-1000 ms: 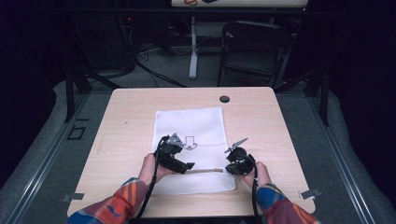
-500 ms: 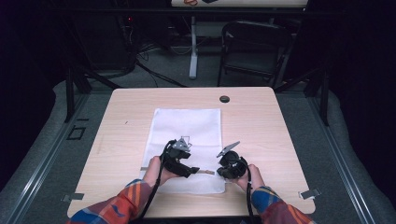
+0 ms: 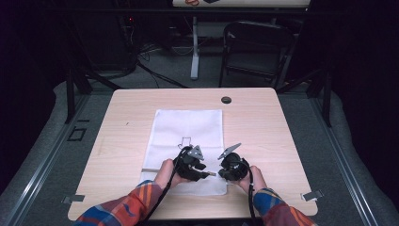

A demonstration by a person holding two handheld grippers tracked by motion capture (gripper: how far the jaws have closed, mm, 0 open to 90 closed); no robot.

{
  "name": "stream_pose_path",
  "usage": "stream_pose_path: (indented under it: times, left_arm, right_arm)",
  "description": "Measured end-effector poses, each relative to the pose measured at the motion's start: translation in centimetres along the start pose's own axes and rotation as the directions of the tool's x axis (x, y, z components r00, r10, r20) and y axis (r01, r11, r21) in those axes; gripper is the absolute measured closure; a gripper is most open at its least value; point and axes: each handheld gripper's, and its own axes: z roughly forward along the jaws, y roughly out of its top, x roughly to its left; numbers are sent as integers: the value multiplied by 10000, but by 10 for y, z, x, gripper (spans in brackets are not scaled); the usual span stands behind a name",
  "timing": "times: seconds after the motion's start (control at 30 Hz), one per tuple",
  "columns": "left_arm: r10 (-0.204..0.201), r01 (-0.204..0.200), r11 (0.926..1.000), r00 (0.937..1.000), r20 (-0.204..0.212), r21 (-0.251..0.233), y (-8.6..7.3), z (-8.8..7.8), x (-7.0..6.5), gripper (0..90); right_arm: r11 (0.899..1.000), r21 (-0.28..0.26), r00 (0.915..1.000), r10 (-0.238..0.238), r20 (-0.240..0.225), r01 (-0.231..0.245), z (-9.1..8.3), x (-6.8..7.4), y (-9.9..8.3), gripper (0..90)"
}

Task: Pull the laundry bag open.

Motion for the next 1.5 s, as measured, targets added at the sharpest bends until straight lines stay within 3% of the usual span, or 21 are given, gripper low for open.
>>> stream_pose_path:
  times: [0.27,0.3,0.53,0.63,0.87,0.97,1.23,1.5]
  left_arm:
    - [159,-161,9994,9998,75,309,5,12,1,687]
    - [140,-146,9996,9996,241,244,4,14,1,694]
    - [274,-280,9982,9995,128,528,5,23,0,774]
    - [262,-269,9987,9995,173,440,4,24,0,800]
    - [307,-314,9986,9994,159,430,4,24,0,809]
    - [336,-340,9986,9994,106,412,4,24,0,809]
    - [353,-354,9981,9994,24,505,4,23,-2,812]
    - [350,-351,9982,9994,31,478,4,22,-1,815]
  right_arm:
    - [10000,-40,10000,-8,77,8,0,1,0,867]
    - [10000,-37,10000,-6,84,7,0,1,0,867]
    - [10000,-28,10000,22,91,-22,0,1,0,867]
    - [10000,-17,9999,59,120,-59,0,1,0,866]
    - [9997,-112,9997,234,84,-233,0,1,2,880]
    - [9995,-180,9995,271,-132,-273,2,4,4,882]
    - [10000,35,10000,-67,50,67,4,8,6,900]
    - [9996,-133,9997,236,-23,-236,4,9,3,900]
